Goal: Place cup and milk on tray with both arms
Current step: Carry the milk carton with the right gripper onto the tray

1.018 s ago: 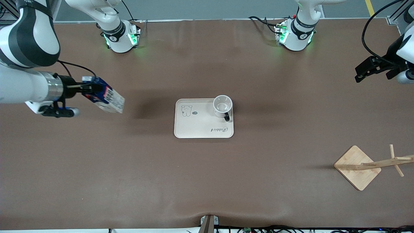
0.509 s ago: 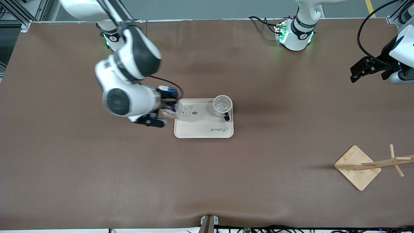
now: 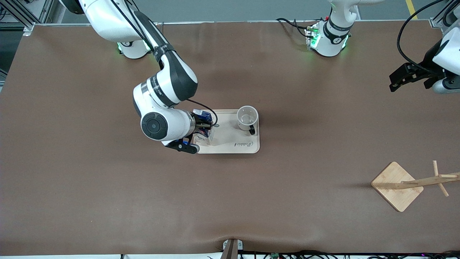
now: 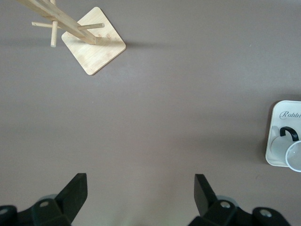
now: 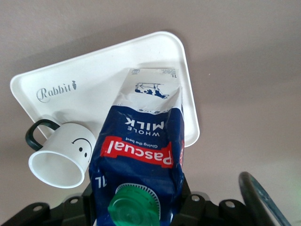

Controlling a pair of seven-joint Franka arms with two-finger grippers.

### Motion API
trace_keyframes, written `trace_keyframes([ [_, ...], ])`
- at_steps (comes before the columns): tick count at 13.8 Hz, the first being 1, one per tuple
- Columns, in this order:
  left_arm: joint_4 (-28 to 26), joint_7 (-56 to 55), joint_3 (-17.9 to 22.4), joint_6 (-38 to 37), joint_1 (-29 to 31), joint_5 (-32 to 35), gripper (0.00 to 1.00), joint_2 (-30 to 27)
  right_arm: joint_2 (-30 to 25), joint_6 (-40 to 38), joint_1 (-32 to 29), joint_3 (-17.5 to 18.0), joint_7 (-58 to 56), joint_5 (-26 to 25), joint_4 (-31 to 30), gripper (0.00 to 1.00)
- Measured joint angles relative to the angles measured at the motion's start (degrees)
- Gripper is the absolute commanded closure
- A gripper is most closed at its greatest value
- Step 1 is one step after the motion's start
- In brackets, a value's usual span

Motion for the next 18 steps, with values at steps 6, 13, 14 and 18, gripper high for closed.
trace_keyframes([
  [6,0.0,0.0,0.0,0.0,0.0,0.0,0.00,0.0,1.3,-0.2,0.9,0.3,-0.8,1.3,0.1,1.00],
  [13,0.0,0.0,-0.5,0.1,0.0,0.0,0.00,0.0,1.7,-0.2,0.9,0.3,-3.1,1.5,0.1,0.00],
  [14,0.0,0.0,-0.7,0.1,0.0,0.0,0.00,0.0,1.7,-0.2,0.9,0.3,-3.3,1.5,0.1,0.00],
  [18,-0.1,0.0,-1.2,0.1,-0.1,0.0,0.00,0.1,1.7,-0.7,0.7,0.1,-3.3,1.5,1.0,0.00],
])
